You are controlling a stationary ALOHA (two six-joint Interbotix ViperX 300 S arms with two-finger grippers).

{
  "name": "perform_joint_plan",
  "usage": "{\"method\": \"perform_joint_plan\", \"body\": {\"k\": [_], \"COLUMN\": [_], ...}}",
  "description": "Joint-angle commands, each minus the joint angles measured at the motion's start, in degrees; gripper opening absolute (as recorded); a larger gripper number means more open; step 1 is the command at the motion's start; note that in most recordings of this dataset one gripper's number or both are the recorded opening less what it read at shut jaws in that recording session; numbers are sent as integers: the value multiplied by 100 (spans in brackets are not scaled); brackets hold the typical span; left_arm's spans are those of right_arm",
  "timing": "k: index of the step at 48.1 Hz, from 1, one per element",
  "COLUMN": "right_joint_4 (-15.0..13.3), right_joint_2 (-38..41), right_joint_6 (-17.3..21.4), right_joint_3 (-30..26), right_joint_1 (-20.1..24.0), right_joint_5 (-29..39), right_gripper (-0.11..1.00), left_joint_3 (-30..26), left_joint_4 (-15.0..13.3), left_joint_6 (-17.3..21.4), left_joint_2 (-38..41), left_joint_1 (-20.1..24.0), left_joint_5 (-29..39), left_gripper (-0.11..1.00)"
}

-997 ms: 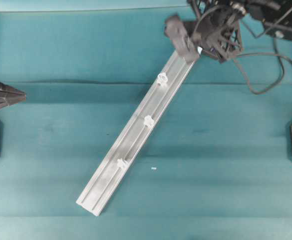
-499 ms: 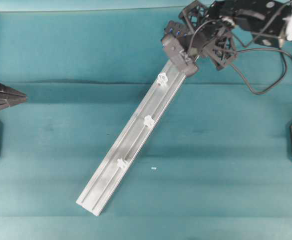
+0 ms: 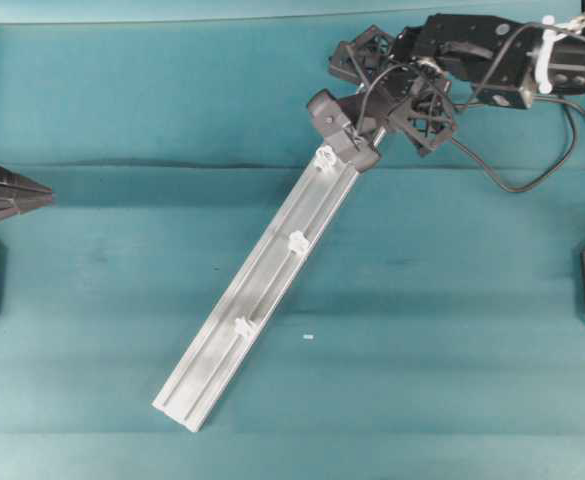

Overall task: Pass the USB cable through three rings with both arms.
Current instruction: 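Insert the plug through the first white ring with the right gripper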

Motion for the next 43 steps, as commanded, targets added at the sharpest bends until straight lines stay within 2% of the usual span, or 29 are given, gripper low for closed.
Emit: {"method": "perform_joint_plan", "body": {"k": [1,33,43], "right_joint_4": [-18,-9,132], "right_joint_2": [26,114,123], "right_joint_6": [-79,-79,-79], "right_joint_3": [-53,-62,-62], "right_joint_1": [53,255,396], "right_joint_5": [-79,-334,-466], "right_gripper": [7,7,7], "left_joint_3": [-123,-141,-132], "left_joint_4": [18,18,18], "left_joint_6": [0,9,18], "left_joint_2": [114,123,149], "left_joint_1": [18,9,9], "left_joint_5": [-26,-26,-26], "left_gripper": [0,0,0]}}
